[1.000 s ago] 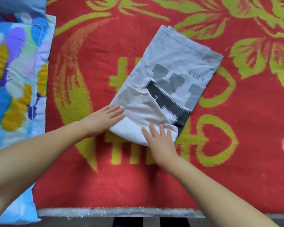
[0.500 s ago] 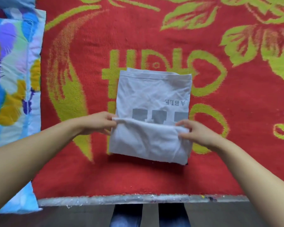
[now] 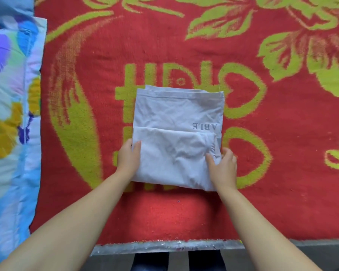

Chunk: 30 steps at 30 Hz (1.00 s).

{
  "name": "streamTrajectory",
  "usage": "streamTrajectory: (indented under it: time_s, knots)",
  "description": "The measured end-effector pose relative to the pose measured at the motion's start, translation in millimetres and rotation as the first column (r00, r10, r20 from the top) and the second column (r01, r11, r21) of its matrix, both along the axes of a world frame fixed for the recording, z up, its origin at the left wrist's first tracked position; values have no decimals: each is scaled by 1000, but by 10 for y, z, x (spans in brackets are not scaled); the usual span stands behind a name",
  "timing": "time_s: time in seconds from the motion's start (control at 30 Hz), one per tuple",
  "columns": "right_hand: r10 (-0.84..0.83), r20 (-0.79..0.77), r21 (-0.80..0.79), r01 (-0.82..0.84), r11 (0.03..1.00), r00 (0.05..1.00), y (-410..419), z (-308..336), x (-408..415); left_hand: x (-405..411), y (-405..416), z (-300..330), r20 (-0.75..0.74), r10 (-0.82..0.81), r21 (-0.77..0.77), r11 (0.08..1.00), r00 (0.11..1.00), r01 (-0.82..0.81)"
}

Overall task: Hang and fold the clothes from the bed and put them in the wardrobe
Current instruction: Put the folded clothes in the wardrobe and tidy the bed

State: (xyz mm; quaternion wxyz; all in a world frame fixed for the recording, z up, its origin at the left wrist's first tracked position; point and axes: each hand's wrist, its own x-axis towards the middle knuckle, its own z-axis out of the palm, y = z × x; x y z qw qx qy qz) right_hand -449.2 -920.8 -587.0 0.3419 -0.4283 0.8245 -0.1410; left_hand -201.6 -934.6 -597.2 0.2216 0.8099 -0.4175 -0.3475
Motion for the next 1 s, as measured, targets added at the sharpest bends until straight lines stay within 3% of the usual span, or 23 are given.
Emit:
streamTrajectory:
  time_s: [0.1,0.23,0.3,0.33,0.4,0.43,0.47,0.5,0.57,0.63,0.77,0.83,0.87,0.93,1.0]
  knots:
    - [32,-49,-47,-34,998,998,-216,-17,-18,16,-34,-16,92,-26,-29,999,995,29]
    - [72,-155,19,-70,997,985,-186,4,28,11,-25,-95,231,-66,116,992,971,40]
    - [250,-321,-84,-290,953,914,-55,69,43,37,72,-72,304,-142,-12,988,942,153]
    - [399,-397,-132,-482,866,826,28,93,51,46,159,-63,412,-255,-99,942,875,321]
    - [695,-490,-34,-808,588,527,267,54,56,24,444,-57,587,-561,-91,671,584,736]
    - [783,-485,65,-877,475,389,366,7,46,15,590,-78,603,-682,-15,510,415,860]
    - [834,-454,154,-895,418,312,416,-36,34,10,696,-111,585,-758,75,404,288,912]
    - [855,-434,217,-888,405,284,421,-63,15,-4,752,-140,550,-800,157,380,239,912]
    - [871,-426,302,-869,393,246,333,-65,-24,-18,688,-153,498,-812,246,468,303,849]
    - [898,-394,378,-856,353,196,202,-34,-58,3,555,-138,504,-800,233,489,325,841]
    - [954,-296,438,-880,184,52,114,384,1,165,433,22,429,-869,112,321,245,941]
    - [999,0,423,-905,43,48,87,630,-67,249,392,288,232,-934,53,293,274,955]
    - [981,171,369,-929,20,89,37,763,-130,283,364,420,86,-948,72,314,308,947]
    - [911,371,251,-964,85,177,-165,952,-244,330,269,591,-94,-895,68,431,436,900]
    - [900,324,238,-946,220,291,-493,979,-377,349,57,682,-195,-759,-5,634,621,773]
